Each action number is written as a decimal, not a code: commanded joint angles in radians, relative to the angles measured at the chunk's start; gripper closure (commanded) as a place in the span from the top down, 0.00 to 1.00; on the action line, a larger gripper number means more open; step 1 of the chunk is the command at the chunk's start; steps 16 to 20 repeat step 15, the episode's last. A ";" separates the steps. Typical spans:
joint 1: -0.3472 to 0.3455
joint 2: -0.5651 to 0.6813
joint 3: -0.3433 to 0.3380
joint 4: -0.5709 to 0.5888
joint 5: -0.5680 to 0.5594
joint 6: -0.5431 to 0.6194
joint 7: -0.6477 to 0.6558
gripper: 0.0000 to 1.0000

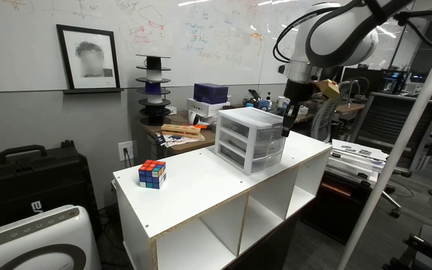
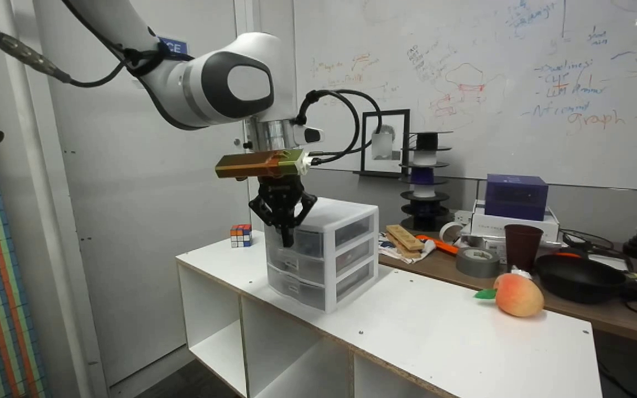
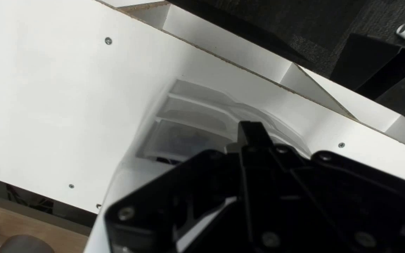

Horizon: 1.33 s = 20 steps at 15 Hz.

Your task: Pick up two objects from the table, put them in the open drawer and close it

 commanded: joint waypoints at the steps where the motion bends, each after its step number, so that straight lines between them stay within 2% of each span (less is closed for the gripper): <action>1: 0.004 -0.209 0.010 -0.120 0.001 -0.037 -0.015 0.00; 3: 0.008 -0.309 -0.003 -0.165 -0.026 -0.079 0.001 0.00; 6: 0.008 -0.475 -0.035 -0.222 -0.004 -0.190 -0.045 0.00; 10: 0.012 -0.656 -0.135 -0.212 0.023 -0.374 -0.169 0.00; 11: 0.014 -0.681 -0.176 -0.179 0.035 -0.426 -0.227 0.26; 12: 0.017 -0.691 -0.218 -0.133 0.055 -0.478 -0.276 0.26; 13: 0.016 -0.644 -0.169 -0.179 0.008 -0.406 -0.181 0.07; 15: 0.009 -0.693 -0.216 -0.153 0.028 -0.459 -0.248 0.23; 20: 0.009 -0.693 -0.216 -0.153 0.028 -0.459 -0.248 0.23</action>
